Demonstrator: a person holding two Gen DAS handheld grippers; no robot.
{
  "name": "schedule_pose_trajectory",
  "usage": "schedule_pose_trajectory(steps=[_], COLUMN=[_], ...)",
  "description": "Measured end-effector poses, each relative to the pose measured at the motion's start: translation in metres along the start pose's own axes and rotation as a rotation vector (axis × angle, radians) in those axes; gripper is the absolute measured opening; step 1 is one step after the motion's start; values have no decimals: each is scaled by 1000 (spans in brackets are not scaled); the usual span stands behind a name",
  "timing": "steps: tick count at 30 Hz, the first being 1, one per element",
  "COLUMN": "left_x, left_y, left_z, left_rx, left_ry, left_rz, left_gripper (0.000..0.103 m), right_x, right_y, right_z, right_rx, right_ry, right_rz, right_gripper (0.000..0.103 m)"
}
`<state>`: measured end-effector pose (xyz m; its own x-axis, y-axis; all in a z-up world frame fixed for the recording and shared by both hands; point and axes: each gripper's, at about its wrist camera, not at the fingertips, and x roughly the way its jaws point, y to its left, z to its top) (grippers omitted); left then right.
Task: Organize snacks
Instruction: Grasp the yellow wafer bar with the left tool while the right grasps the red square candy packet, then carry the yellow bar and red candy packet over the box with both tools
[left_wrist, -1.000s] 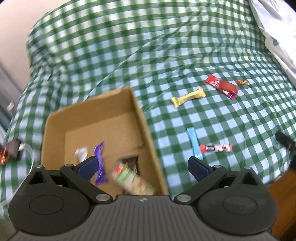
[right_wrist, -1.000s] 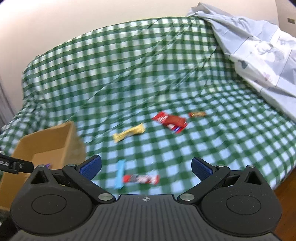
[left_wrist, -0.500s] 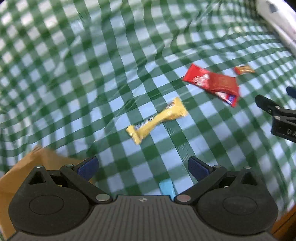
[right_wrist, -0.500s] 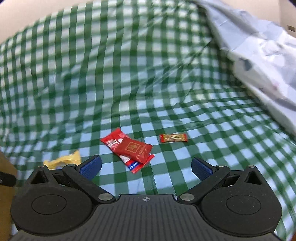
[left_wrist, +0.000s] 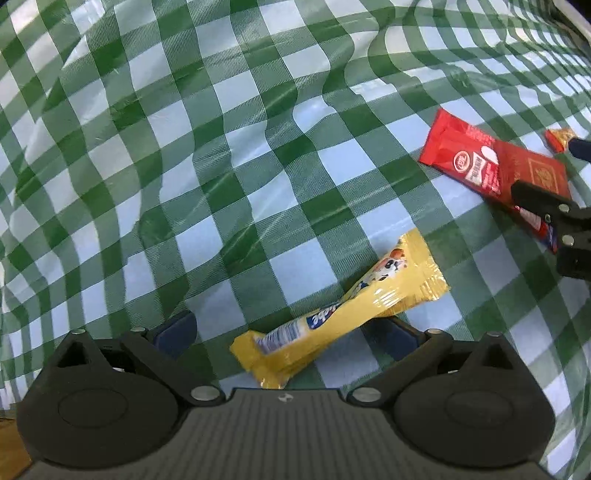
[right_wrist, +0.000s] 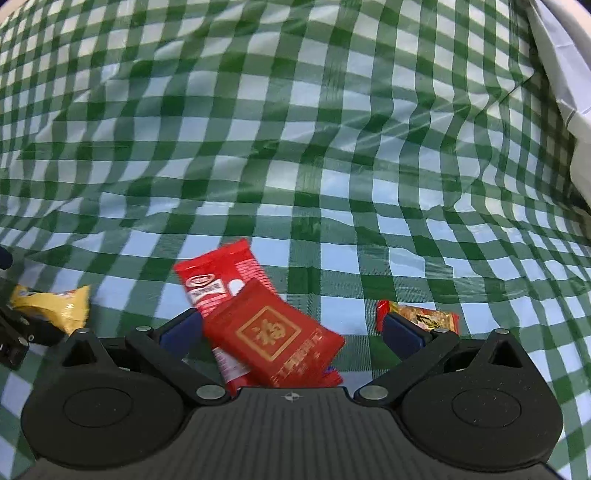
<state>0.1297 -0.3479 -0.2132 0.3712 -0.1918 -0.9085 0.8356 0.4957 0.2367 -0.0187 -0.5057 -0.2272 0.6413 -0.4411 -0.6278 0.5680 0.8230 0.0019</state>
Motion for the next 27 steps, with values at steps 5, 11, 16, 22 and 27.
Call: schedule_pose_trajectory(steps=[5, 11, 16, 22, 27], left_x=[3, -1, -20, -62, -115], left_y=[1, 8, 15, 23, 24], left_z=[5, 9, 1, -29, -58], left_rx=[-25, -51, -87, -115, -138], left_ry=[16, 13, 7, -27, -103], left_rz=[-21, -66, -138, -157, -183], left_gripper=[103, 72, 16, 16, 16], right_x=[5, 0, -20, -62, -117], right_y=[-5, 7, 20, 19, 12], right_z=[0, -4, -11, -18, -17], right_rx=[4, -80, -102, 33, 170], right_ry=[1, 8, 7, -39, -114], right_rz=[35, 59, 56, 17, 10], right_gripper=[102, 80, 44, 44, 44])
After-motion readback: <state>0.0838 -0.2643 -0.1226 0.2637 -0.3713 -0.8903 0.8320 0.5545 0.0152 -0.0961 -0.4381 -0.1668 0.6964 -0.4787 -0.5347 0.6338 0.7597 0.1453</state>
